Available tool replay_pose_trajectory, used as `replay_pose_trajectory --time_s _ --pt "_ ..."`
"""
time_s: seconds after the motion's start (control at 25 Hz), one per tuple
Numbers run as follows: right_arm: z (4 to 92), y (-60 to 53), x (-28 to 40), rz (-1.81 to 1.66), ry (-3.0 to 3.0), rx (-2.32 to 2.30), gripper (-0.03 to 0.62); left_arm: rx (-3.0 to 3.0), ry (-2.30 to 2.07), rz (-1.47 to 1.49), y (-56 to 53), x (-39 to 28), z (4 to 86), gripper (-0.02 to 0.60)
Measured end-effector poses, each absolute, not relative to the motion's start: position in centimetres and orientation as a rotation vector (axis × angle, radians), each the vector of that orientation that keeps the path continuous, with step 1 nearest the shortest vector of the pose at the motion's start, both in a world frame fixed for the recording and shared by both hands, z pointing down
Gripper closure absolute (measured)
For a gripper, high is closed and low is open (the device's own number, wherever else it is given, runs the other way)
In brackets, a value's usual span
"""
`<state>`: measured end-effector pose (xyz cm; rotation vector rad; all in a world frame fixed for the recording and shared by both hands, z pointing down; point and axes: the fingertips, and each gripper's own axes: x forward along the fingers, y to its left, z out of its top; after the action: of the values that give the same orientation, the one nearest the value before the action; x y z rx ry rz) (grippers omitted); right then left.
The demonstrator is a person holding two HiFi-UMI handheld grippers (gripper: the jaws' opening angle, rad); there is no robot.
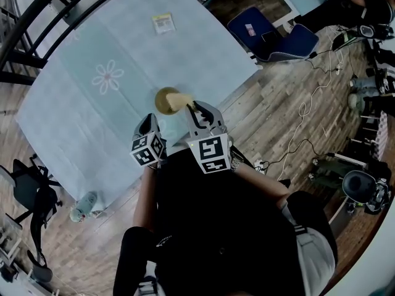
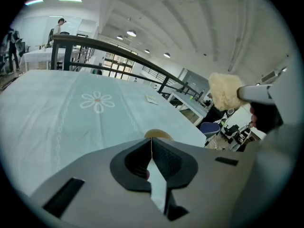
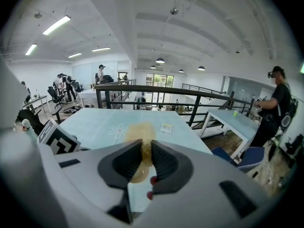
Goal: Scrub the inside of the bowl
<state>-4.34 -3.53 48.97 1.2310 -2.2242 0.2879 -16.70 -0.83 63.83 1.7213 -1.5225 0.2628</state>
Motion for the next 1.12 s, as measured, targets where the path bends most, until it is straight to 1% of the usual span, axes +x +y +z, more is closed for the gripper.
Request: replay_pose_trajectory --time_s 0.4,0.76,0.92,1.12 --pt "49.0 -3.0 -4.7 0.321 -2.251 1.217 0.530 2.082 -1.536 0.188 -1.1 -13.4 54.5 0.568" --pt "46.9 -3.1 -4.8 0.318 -2.355 1.269 0.531 2.207 -1.637 0.073 -0.9 -13.1 47.7 0.568" --pt "46.2 -2.9 -5.0 0.286 -2.397 1.270 0.533 2.211 -1.685 0.043 -0.6 -13.7 46.3 0.568" --pt "46.1 -2.5 -5.2 0.279 -2.415 1.252 0.533 2.172 -1.728 0.039 0.2 -14.8 46.4 0.568"
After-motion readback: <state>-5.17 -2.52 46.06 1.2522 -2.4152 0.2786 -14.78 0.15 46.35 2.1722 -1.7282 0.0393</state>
